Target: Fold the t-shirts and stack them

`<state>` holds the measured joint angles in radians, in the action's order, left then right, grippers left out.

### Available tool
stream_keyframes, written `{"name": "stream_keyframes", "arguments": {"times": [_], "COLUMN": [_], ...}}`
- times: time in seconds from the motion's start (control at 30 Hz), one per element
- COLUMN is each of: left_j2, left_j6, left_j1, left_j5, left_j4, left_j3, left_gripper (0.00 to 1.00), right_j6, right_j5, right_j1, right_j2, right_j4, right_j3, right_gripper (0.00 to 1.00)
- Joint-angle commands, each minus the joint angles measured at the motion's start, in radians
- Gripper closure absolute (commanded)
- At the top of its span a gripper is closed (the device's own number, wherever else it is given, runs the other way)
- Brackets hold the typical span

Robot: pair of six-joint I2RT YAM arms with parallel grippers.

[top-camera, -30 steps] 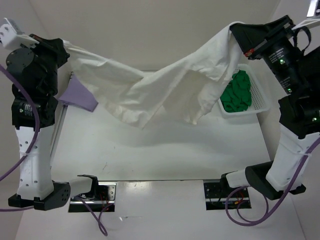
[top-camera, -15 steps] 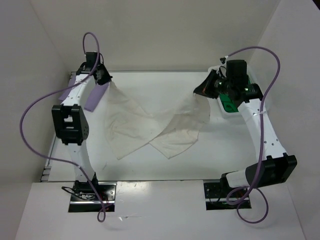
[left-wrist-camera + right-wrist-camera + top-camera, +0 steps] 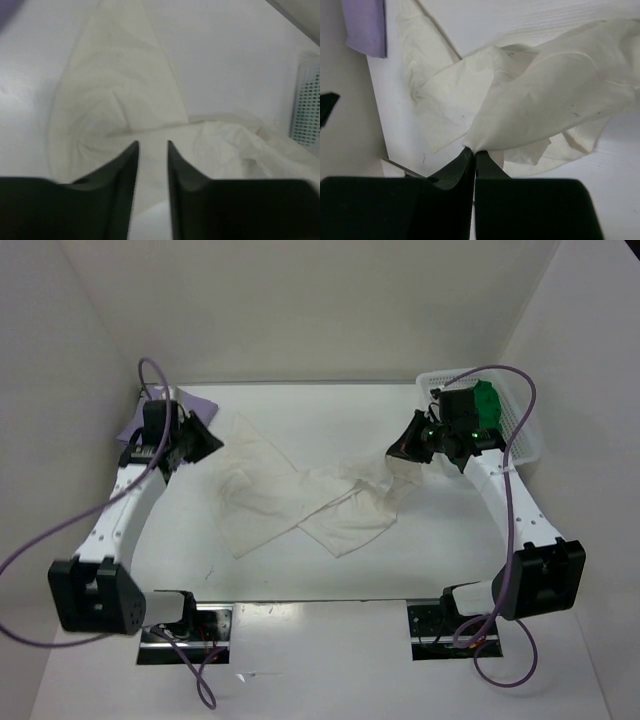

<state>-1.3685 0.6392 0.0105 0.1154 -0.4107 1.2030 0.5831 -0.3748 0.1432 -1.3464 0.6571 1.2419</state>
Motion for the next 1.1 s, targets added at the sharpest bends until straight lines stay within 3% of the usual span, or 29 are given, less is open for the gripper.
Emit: {"name": "stream_keyframes", "arguments": {"times": [0.0,0.03,0.13,0.3,0.33,0.5,0.57,0.7,0.8,0.93,0.97,1.0,1.07], "left_j2": [0.183,0.225,0.391,0.601,0.620,0.544,0.505,0.508,0.490,0.404,0.404,0.392,0.338], "left_j6": [0.156,0.199,0.359,0.421,0.421,0.370,0.352,0.320,0.364,0.428,0.438,0.447,0.481], "left_j1": [0.000,0.009,0.023,0.032,0.032,0.032,0.032,0.032,0.054,0.074,0.074,0.074,0.074], "left_j5": [0.046,0.035,0.018,-0.010,0.050,0.078,0.089,0.107,0.115,0.066,0.038,0.014,0.023], "left_j4": [-0.054,-0.077,-0.151,-0.188,-0.159,-0.040,-0.040,-0.103,-0.163,-0.172,-0.172,-0.160,-0.119], "left_j3": [-0.266,-0.317,-0.463,-0.571,-0.580,-0.603,-0.603,-0.623,-0.661,-0.708,-0.689,-0.689,-0.689], "left_gripper": [0.76,0.81,0.81,0.83,0.83,0.82,0.87,0.87,0.69,0.57,0.51,0.38,0.35], "right_j6": [-0.028,-0.028,-0.037,-0.037,-0.037,-0.037,-0.037,-0.037,-0.025,-0.012,-0.002,-0.002,-0.002], "right_j5": [-0.002,-0.003,-0.012,-0.003,-0.003,0.017,0.033,0.072,0.073,0.073,0.073,0.073,0.082], "right_j1": [-0.007,0.004,0.024,0.058,0.058,0.076,0.076,0.085,0.085,0.095,0.095,0.095,0.095], "right_j2": [-0.010,-0.019,-0.028,-0.062,-0.071,-0.080,-0.080,-0.080,-0.080,-0.091,-0.091,-0.100,-0.109], "right_j4": [-0.077,-0.077,-0.077,-0.086,-0.086,-0.077,-0.067,-0.042,-0.042,-0.060,-0.060,-0.060,-0.060], "right_j3": [-0.016,-0.028,-0.041,-0.041,-0.041,-0.032,-0.021,0.002,0.014,0.036,0.036,0.047,0.057], "right_gripper": [1.00,1.00,1.00,1.00,1.00,1.00,1.00,1.00,1.00,1.00,1.00,1.00,1.00]}}
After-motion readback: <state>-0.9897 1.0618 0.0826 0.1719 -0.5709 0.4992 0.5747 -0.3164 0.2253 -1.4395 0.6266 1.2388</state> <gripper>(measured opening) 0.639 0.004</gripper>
